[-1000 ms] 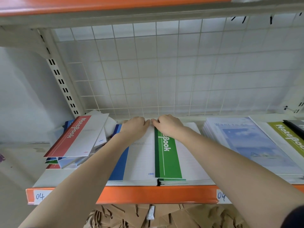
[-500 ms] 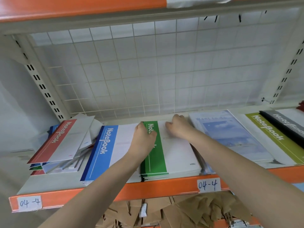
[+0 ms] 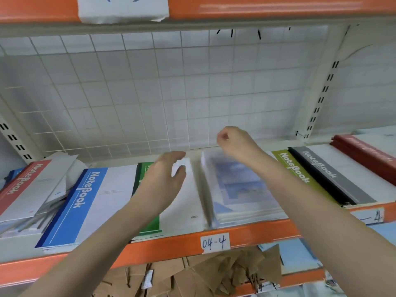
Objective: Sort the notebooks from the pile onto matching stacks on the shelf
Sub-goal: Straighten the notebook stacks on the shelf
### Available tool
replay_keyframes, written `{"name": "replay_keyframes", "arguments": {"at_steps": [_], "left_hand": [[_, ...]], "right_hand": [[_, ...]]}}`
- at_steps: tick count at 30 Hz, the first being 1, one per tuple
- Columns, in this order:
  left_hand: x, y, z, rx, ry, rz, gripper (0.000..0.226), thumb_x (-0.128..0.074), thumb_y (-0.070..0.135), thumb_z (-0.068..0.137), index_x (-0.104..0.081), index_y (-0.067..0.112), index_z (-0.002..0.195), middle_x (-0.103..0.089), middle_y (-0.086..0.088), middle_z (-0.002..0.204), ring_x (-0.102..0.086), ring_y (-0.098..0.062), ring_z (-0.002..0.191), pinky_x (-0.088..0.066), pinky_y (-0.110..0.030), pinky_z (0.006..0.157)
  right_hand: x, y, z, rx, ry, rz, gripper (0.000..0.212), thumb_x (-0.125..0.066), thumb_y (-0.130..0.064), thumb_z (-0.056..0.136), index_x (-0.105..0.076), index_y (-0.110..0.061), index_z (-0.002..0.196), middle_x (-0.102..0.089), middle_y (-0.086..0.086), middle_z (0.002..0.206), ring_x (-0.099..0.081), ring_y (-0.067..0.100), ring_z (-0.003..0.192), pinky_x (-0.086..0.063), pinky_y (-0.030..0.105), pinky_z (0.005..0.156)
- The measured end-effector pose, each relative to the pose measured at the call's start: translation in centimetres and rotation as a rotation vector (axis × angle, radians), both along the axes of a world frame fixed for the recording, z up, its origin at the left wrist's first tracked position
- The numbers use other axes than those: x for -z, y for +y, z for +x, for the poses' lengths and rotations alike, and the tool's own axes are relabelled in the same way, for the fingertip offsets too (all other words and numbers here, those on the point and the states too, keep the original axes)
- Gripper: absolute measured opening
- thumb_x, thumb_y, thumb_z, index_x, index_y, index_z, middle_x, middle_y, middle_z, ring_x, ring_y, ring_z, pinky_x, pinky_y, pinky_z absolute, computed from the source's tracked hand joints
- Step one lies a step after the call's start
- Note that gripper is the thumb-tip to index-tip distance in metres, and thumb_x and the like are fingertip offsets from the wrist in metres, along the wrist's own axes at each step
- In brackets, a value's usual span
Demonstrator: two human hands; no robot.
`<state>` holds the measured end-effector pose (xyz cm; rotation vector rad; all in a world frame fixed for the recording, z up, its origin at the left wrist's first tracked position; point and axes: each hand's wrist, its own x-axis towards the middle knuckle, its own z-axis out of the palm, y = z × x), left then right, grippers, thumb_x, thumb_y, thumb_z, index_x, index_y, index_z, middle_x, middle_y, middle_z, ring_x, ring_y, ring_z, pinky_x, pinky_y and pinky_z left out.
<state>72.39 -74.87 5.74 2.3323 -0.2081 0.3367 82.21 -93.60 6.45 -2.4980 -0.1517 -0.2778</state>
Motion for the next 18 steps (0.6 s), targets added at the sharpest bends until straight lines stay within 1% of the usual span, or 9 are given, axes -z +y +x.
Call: {"name": "replay_keyframes", "arguments": {"at_steps": [1,3,4,6,9,10,13,16,18], "left_hand": [[0.1,-1.3,-0.2,0.041,0.005,-0.006,0.034,-0.049,0.011,0.096,-0.055,0.015,0.13,-0.056,0.002,0.13,-0.053,-0.012,0.114,-0.036,-0.015,0.093],[0.3,-3.9,0.2,0.079,0.099,-0.013,0.034,-0.048,0.012,0.097,-0.054,0.014,0.13,-0.056,0.002,0.129,-0.053,-0.01,0.111,-0.035,-0.011,0.087],[0.5,-5.0,0.7,0.067,0.16,-0.02,0.036,-0.047,0.014,0.097,-0.05,0.014,0.133,-0.054,0.0,0.133,-0.053,-0.013,0.115,-0.036,-0.014,0.088],[0.8,-6.7,1.6,0.002,0.308,-0.08,0.042,-0.047,0.018,0.097,-0.043,0.014,0.139,-0.05,-0.004,0.137,-0.051,-0.021,0.12,-0.04,-0.026,0.093],[1.6,-7.8,3.0,-0.024,0.532,-0.311,0.039,-0.049,0.025,0.095,-0.048,0.009,0.131,-0.061,-0.008,0.118,-0.061,-0.025,0.1,-0.051,-0.032,0.076],[1.7,-8.1,3.2,-0.034,0.585,-0.361,0.045,-0.053,0.03,0.091,-0.048,0.007,0.13,-0.062,-0.011,0.115,-0.061,-0.027,0.098,-0.053,-0.033,0.077],[2.4,-8.7,4.0,-0.101,0.694,-0.461,0.067,-0.063,0.038,0.071,-0.05,0.008,0.129,-0.056,-0.017,0.128,-0.054,-0.036,0.116,-0.044,-0.048,0.102],[2.0,-9.7,4.4,-0.158,0.711,-0.56,0.042,-0.068,0.031,0.074,-0.059,0.011,0.11,-0.046,-0.017,0.138,-0.044,-0.036,0.127,-0.036,-0.047,0.108],[1.7,-10.1,4.8,-0.228,0.715,-0.605,0.04,-0.069,0.027,0.077,-0.057,0.014,0.114,-0.04,-0.012,0.141,-0.04,-0.033,0.129,-0.032,-0.048,0.11]], "right_hand": [[0.5,-2.2,0.3,0.064,0.052,-0.033,0.029,-0.044,-0.016,0.09,-0.058,0.009,0.094,-0.061,0.027,0.106,-0.058,0.039,0.099,-0.048,0.039,0.079],[1.7,-5.7,0.6,0.153,0.172,-0.066,0.031,-0.043,-0.024,0.094,-0.055,0.001,0.109,-0.054,0.023,0.117,-0.054,0.037,0.109,-0.044,0.035,0.083],[2.3,-6.9,0.6,0.164,0.219,-0.067,0.032,-0.043,-0.027,0.095,-0.051,-0.002,0.114,-0.052,0.022,0.119,-0.053,0.034,0.11,-0.042,0.033,0.082],[3.6,-8.3,0.3,0.137,0.275,-0.043,0.028,-0.043,-0.028,0.096,-0.048,-0.005,0.112,-0.051,0.018,0.111,-0.052,0.029,0.102,-0.037,0.03,0.07],[4.8,-9.1,0.0,0.081,0.282,-0.015,0.032,-0.042,-0.027,0.097,-0.048,0.0,0.115,-0.056,0.018,0.114,-0.054,0.029,0.102,-0.032,0.028,0.07],[5.2,-9.2,0.1,0.066,0.276,-0.004,0.032,-0.042,-0.028,0.098,-0.049,0.0,0.113,-0.056,0.019,0.115,-0.054,0.03,0.1,-0.033,0.029,0.071],[6.2,-9.6,0.2,0.023,0.257,0.068,0.03,-0.041,-0.032,0.098,-0.048,-0.005,0.106,-0.056,0.018,0.108,-0.054,0.03,0.092,-0.034,0.031,0.069],[7.3,-9.9,-0.2,0.009,0.214,0.163,0.029,-0.041,-0.037,0.098,-0.048,-0.011,0.087,-0.051,0.009,0.087,-0.05,0.026,0.082,-0.031,0.031,0.063],[7.5,-10.1,-0.7,0.006,0.184,0.226,0.036,-0.042,-0.037,0.097,-0.046,-0.009,0.076,-0.048,0.007,0.075,-0.048,0.024,0.075,-0.029,0.031,0.059]]}}
